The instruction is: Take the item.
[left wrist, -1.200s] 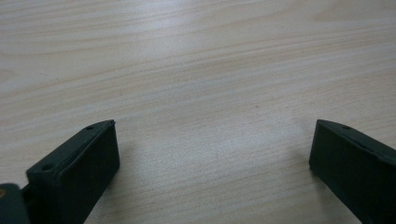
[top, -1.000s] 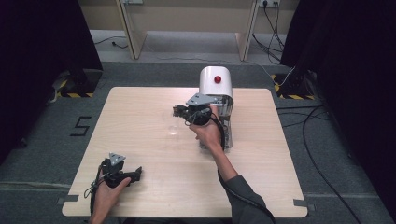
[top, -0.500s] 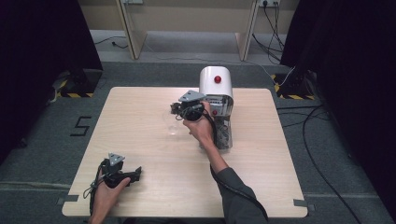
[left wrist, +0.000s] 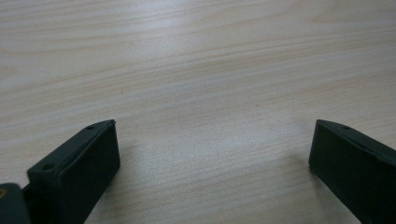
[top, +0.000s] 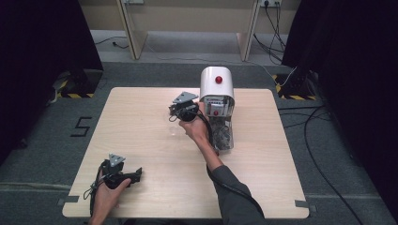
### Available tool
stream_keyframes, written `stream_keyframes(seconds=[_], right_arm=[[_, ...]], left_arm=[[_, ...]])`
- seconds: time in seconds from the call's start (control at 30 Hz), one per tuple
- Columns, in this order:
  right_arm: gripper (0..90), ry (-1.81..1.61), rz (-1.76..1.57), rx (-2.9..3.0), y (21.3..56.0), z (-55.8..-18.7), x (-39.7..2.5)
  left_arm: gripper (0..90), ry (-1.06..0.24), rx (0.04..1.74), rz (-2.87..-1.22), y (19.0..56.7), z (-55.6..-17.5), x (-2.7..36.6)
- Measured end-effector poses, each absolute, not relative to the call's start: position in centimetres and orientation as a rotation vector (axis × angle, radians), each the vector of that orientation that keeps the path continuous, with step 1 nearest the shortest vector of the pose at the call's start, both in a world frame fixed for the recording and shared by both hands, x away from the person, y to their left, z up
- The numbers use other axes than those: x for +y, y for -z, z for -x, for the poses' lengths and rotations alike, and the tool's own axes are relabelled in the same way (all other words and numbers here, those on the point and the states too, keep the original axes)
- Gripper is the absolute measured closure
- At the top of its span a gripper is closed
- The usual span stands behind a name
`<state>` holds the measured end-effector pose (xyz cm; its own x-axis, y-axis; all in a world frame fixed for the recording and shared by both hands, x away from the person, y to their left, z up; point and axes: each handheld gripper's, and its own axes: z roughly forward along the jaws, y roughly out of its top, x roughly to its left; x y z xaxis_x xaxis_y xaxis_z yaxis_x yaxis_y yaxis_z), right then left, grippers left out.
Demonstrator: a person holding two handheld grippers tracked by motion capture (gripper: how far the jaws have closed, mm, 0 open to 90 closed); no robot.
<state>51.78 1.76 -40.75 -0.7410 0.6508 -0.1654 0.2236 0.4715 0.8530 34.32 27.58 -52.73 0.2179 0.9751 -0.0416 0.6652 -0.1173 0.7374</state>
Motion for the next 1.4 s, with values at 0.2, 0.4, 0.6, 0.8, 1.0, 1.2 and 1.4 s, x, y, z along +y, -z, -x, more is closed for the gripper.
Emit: stream_keyframes(seconds=[0.2, 0.4, 0.6, 0.8, 1.0, 1.2, 1.4], right_arm=[[90.0, -1.173, -0.706, 2.258, 41.2, -51.9, 2.3], [90.0, -1.152, -0.692, 2.272, 41.8, -51.9, 2.9], [90.0, -1.132, -0.68, 2.283, 42.3, -51.8, 3.2], [88.3, -1.139, -0.686, 2.292, 42.8, -51.9, 3.3], [83.3, -1.149, -0.695, 2.294, 43.0, -51.9, 3.2], [79.4, -1.18, -0.703, 2.279, 42.5, -51.8, 3.0], [77.1, -1.198, -0.685, 2.277, 41.9, -51.5, 2.8]], left_arm=[[1.6, -0.625, 1.516, -1.858, 52.7, -34.3, 27.5], [1.8, -0.629, 1.517, -1.862, 52.7, -34.3, 27.5], [1.9, -0.632, 1.517, -1.866, 52.7, -34.3, 27.5], [1.9, -0.633, 1.517, -1.865, 52.7, -34.3, 27.5], [2.0, -0.634, 1.518, -1.863, 52.8, -34.2, 27.5], [2.0, -0.63, 1.519, -1.865, 52.7, -34.2, 27.5], [2.0, -0.631, 1.519, -1.865, 52.7, -34.2, 27.5]])
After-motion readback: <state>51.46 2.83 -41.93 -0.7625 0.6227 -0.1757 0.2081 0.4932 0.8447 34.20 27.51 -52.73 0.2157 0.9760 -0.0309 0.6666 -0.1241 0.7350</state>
